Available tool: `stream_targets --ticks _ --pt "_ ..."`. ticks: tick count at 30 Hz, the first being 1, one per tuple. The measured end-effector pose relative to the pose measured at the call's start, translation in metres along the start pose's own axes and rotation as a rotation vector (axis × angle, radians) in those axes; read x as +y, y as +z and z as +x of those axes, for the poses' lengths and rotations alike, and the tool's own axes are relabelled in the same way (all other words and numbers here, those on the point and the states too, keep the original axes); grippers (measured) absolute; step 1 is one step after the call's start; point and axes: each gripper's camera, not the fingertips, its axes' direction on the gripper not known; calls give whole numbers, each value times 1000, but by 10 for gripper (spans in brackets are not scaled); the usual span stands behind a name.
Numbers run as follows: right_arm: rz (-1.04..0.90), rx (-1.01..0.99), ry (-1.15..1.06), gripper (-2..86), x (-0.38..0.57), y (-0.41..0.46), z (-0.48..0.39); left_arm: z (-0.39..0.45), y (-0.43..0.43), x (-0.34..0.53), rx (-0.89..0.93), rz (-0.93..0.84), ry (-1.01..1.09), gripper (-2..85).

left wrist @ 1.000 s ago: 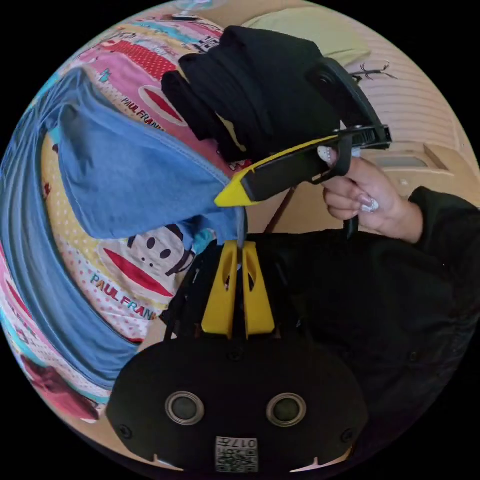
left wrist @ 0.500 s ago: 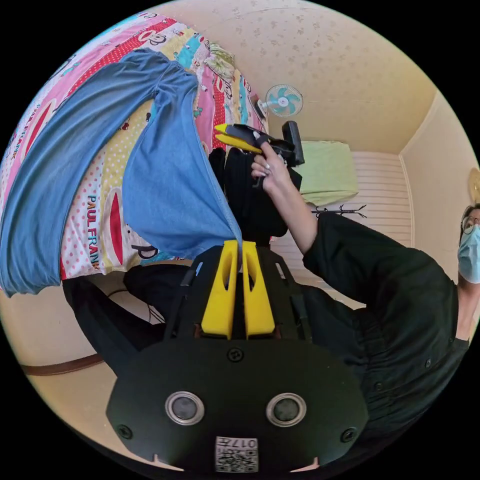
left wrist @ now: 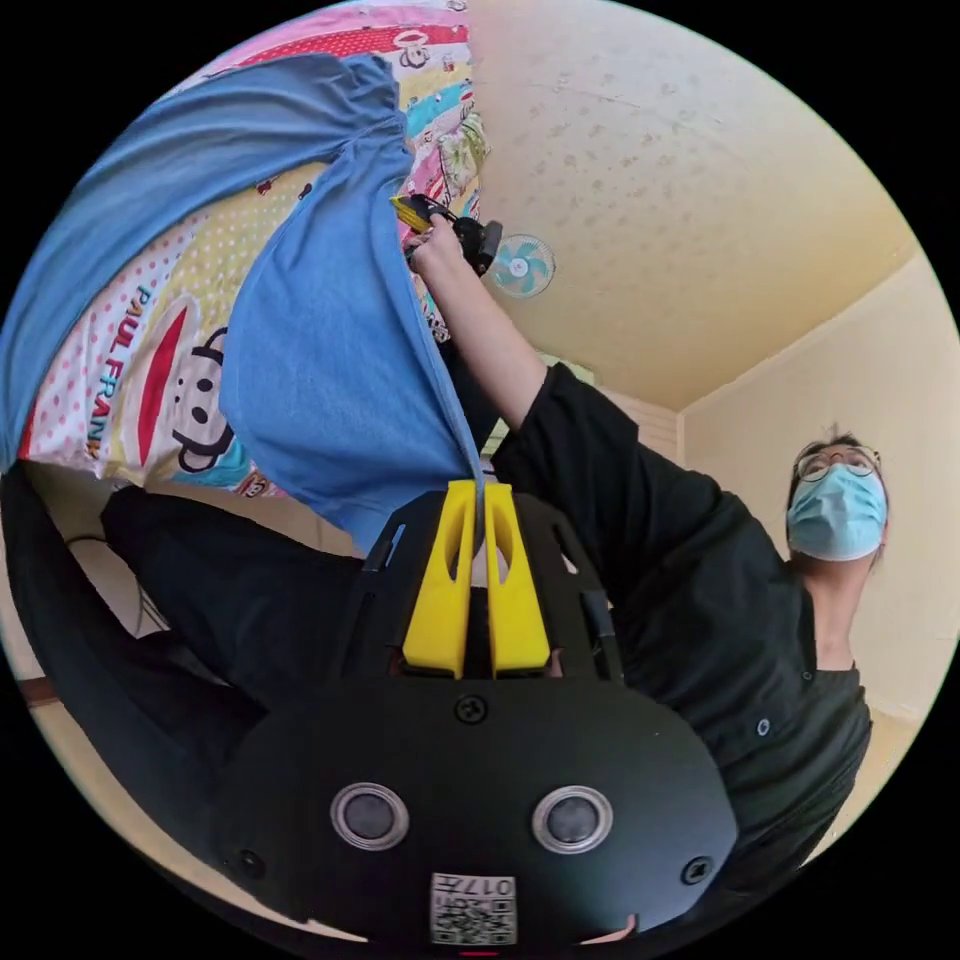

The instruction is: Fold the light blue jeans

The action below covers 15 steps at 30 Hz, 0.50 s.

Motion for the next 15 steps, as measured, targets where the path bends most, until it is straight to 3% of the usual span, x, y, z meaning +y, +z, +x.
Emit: stream_targets --ticks 8,11,15 --pt "7 -10 -200 28 -36 81 -158 -72 -167 12 576 394 -244 -8" --pt "-56 -8 -257 45 -42 148 -213 -90 -226 6 639 498 -314 -8" --pt "-133 63 -264 102 -35 219 -255 -102 -301 -15 573 550 -370 -9"
